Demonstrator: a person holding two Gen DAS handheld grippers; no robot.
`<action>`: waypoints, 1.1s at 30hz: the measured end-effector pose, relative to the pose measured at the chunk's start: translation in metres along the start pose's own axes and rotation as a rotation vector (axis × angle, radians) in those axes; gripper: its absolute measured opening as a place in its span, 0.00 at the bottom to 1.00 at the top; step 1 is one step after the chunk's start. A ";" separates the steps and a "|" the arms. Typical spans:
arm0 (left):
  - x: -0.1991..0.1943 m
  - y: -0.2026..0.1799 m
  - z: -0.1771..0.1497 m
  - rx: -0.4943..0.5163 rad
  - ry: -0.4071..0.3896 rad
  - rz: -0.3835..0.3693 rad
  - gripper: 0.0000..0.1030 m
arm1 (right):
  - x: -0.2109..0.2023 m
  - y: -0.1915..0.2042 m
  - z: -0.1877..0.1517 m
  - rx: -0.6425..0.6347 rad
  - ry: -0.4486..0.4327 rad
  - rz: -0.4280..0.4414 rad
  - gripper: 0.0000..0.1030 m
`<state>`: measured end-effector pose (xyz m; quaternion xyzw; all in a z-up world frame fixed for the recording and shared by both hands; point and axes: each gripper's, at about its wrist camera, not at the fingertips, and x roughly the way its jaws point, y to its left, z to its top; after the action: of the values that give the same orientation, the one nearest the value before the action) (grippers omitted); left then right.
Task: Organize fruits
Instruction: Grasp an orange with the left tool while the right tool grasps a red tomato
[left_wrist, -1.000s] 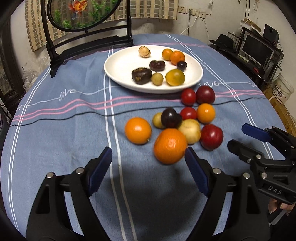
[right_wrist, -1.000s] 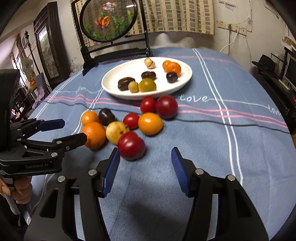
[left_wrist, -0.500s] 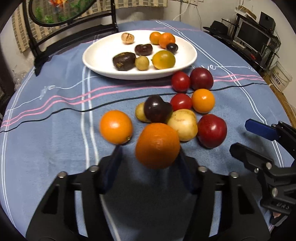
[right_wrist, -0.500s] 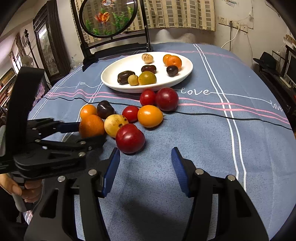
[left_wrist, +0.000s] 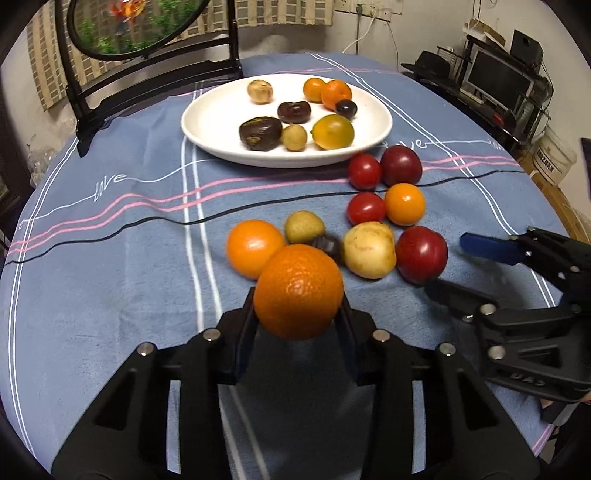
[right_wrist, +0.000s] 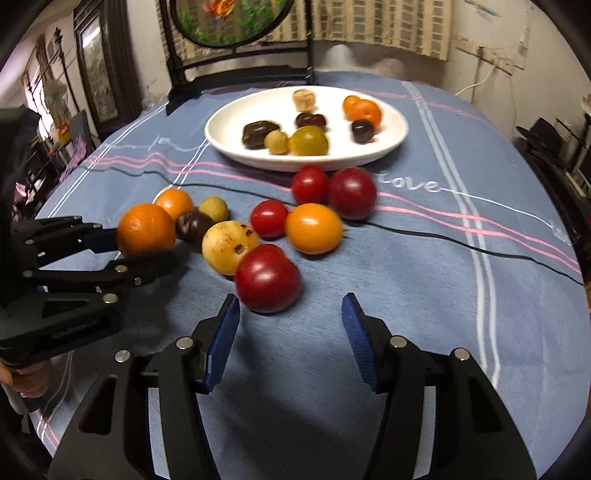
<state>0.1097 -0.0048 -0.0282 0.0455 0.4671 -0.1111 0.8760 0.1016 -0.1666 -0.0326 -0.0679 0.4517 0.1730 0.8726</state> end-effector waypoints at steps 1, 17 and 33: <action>-0.001 0.001 -0.001 0.000 -0.001 -0.004 0.39 | 0.003 0.001 0.001 0.000 0.008 0.003 0.56; -0.012 0.006 0.000 -0.006 -0.019 -0.002 0.39 | -0.017 -0.002 0.009 0.028 -0.099 -0.008 0.38; -0.041 -0.001 0.080 0.018 -0.139 0.027 0.39 | -0.058 -0.020 0.069 0.010 -0.299 -0.045 0.39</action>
<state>0.1515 -0.0138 0.0506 0.0516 0.4035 -0.1064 0.9073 0.1313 -0.1800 0.0540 -0.0472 0.3160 0.1594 0.9341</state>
